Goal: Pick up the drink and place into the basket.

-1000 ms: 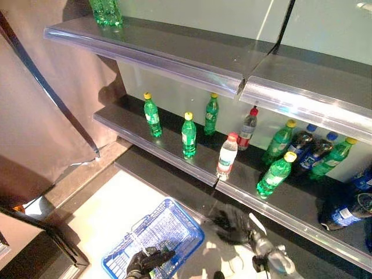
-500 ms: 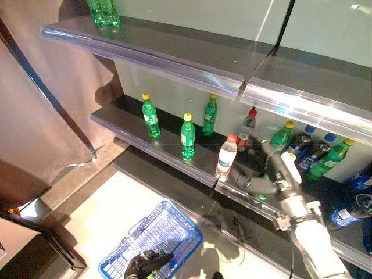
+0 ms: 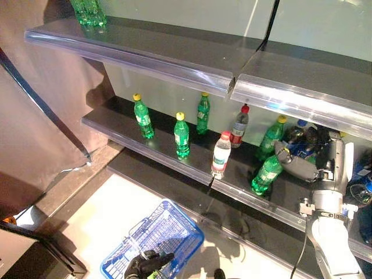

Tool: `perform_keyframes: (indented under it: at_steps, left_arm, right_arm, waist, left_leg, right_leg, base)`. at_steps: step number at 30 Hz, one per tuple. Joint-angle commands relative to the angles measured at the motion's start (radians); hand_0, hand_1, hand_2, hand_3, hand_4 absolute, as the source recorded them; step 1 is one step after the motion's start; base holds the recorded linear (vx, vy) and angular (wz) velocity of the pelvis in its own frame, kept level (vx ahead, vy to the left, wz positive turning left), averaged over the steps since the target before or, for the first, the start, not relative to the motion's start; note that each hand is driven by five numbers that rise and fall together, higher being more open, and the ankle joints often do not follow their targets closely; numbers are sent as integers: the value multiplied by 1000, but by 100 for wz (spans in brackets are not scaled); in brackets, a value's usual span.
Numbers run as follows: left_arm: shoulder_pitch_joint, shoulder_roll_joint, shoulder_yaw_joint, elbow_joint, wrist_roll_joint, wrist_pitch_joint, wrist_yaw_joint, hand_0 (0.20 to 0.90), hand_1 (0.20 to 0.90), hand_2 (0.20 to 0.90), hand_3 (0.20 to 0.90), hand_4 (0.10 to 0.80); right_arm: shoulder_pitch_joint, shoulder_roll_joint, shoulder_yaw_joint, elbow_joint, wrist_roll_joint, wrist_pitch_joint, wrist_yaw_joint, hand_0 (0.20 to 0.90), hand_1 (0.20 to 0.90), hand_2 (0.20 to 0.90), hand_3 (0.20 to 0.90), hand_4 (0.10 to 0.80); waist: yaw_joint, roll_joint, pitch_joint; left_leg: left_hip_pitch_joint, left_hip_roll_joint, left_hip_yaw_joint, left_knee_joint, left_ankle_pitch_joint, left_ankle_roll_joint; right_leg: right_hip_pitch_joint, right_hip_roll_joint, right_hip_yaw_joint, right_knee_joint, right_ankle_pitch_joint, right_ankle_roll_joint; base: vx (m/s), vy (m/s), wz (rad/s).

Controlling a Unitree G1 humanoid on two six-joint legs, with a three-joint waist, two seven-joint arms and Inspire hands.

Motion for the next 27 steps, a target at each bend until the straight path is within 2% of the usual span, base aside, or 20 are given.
perform_keyframes:
  at_steps: [1, 7, 11, 13, 17, 18, 19, 20, 21, 22, 27]
  left_arm:
    - [14, 109, 29, -47, 42, -55, -5, 300, 300, 300, 200, 100]
    - [-7, 103, 6, -52, 32, -53, 10, 300, 300, 300, 200, 100]
    - [-41, 108, -25, -58, 5, -47, 37, 300, 300, 300, 200, 100]
    - [-64, 110, -39, -62, -19, -48, 44, 300, 300, 300, 200, 100]
    - [-125, 116, -73, -92, -74, -54, 43, 300, 300, 300, 200, 100]
    - [-134, 109, -83, -60, -104, -55, 10, 300, 300, 300, 200, 100]
    - [-135, 102, -94, -9, -62, -135, 40, 300, 300, 300, 200, 100]
    - [-140, 93, -110, 55, -129, -170, -56, 300, 300, 300, 200, 100]
    - [-146, 93, -112, 75, -135, -188, -65, 300, 300, 300, 200, 100]
    - [-155, 73, -129, 121, -133, -252, -58, 300, 300, 300, 200, 100]
    - [-175, 80, -119, 108, -125, -248, -29, 300, 300, 300, 200, 100]
  right_arm:
    - [-70, -37, -71, -59, -13, -65, -34, 900, 900, 900, 900, 800]
    - [-75, -15, -47, -28, 36, -59, -45, 900, 900, 900, 900, 800]
    - [-109, -7, -8, -20, 37, -62, -70, 900, 900, 900, 900, 800]
    - [-136, -8, 10, -2, 30, -75, -102, 900, 900, 900, 900, 800]
    - [-213, -25, 15, 23, 19, -119, -168, 900, 900, 900, 900, 800]
    - [-238, -32, 19, 34, 17, -128, -190, 900, 900, 900, 900, 800]
    - [-259, -30, 27, 56, 14, -146, -204, 900, 900, 900, 900, 800]
    - [-284, -22, 40, 93, 10, -176, -219, 900, 900, 900, 900, 800]
    - [-293, -19, 44, 105, 9, -186, -224, 900, 900, 900, 900, 800]
    - [-314, 8, 62, 129, 0, -215, -240, 900, 900, 900, 900, 800]
    - [-316, 30, 65, 96, 12, -207, -227, 900, 900, 900, 900, 800]
  waist:
    - [18, -28, -41]
    - [14, -23, -35]
    - [17, -13, -10]
    - [16, -7, 10]
    - [0, 13, 103]
    - [-2, 13, 126]
    - [-2, 7, 143]
    - [-3, 1, 160]
    - [-3, -1, 164]
    - [-7, -14, 186]
    - [-15, -21, 221]
  left_leg:
    - [-28, -67, 27, 62, -70, 55]
    - [-38, -65, 28, 69, -65, 51]
    - [-73, -69, 29, 102, -62, 51]
    - [-99, -70, 37, 125, -61, 50]
    - [-192, -76, 77, 203, -56, 48]
    - [-222, -78, 85, 226, -60, 51]
    - [-238, -77, 86, 238, -60, 54]
    - [-256, -75, 88, 254, -61, 56]
    - [-262, -74, 89, 260, -63, 57]
    - [-279, -68, 98, 282, -69, 61]
    - [-336, -71, 113, 364, -86, 67]
  right_leg:
    - [-3, 6, -15, 64, -65, -10]
    - [-12, 7, -23, 79, -72, -15]
    - [-42, 11, -42, 127, -91, -27]
    - [-67, 10, -53, 151, -96, -33]
    - [-150, 5, -58, 197, -90, -46]
    - [-173, 3, -57, 212, -93, -49]
    - [-185, 3, -53, 220, -92, -51]
    - [-200, 4, -50, 233, -92, -53]
    - [-206, 4, -49, 238, -94, -53]
    - [-219, 7, -46, 257, -97, -55]
    - [-249, 4, -38, 299, -102, -65]
  base:
    - [0, 0, 0]
    - [6, -6, 0]
    - [-2, -35, 1]
    - [-86, -8, 4]
    - [-205, 32, 9]
    - [-243, 3, 19]
    - [-220, -57, 16]
    - [-134, -72, 3]
    - [-105, -111, 1]
    - [-61, -90, 2]
    - [1, 4, -3]
